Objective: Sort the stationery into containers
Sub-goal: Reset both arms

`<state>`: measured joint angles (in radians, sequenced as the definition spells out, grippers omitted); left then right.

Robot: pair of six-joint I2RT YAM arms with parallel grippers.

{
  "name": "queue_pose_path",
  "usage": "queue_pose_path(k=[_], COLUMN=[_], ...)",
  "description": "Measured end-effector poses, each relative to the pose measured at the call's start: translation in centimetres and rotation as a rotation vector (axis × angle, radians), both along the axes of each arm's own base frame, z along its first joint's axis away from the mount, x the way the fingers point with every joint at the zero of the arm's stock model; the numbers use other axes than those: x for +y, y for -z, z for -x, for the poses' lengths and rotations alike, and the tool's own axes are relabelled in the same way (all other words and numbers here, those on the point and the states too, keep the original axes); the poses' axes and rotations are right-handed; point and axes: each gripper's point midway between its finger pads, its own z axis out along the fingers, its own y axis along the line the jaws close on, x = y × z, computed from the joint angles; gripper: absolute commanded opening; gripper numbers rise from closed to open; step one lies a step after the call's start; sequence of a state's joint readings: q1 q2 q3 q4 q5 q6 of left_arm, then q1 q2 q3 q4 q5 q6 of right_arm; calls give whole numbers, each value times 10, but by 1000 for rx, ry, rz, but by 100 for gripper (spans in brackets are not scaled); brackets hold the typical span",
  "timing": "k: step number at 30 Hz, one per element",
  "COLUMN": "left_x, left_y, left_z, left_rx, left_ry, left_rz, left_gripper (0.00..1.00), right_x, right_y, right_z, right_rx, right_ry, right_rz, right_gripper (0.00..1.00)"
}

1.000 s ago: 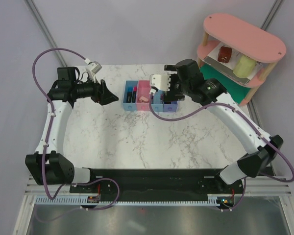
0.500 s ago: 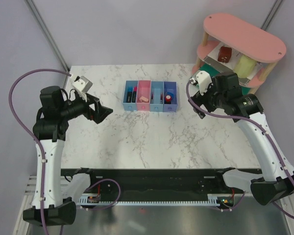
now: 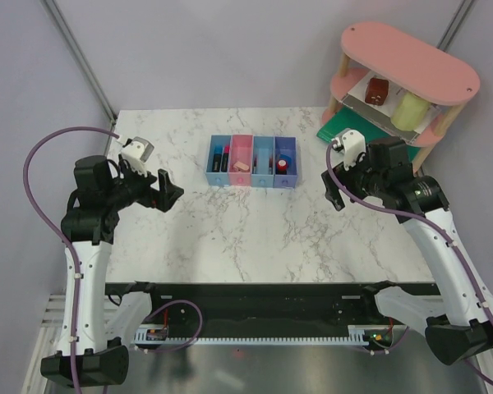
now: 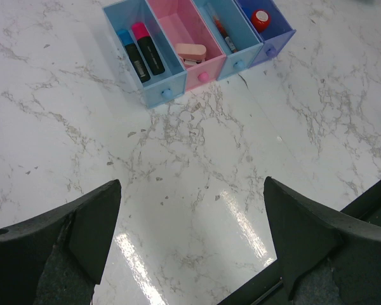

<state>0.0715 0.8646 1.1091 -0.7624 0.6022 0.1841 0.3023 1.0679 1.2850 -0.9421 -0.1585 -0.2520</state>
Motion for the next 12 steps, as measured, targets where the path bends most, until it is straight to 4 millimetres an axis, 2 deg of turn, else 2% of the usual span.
queue_pose_path(k=[12], left_x=[2], left_y=[0], left_z=[-1], left_rx=[6], left_ry=[-23], left_rz=[2], left_gripper=[100], right_x=[-2], right_y=[-5], right_z=[-5], right_rx=[-28], right_ry=[20], right_rz=[0], right_gripper=[98])
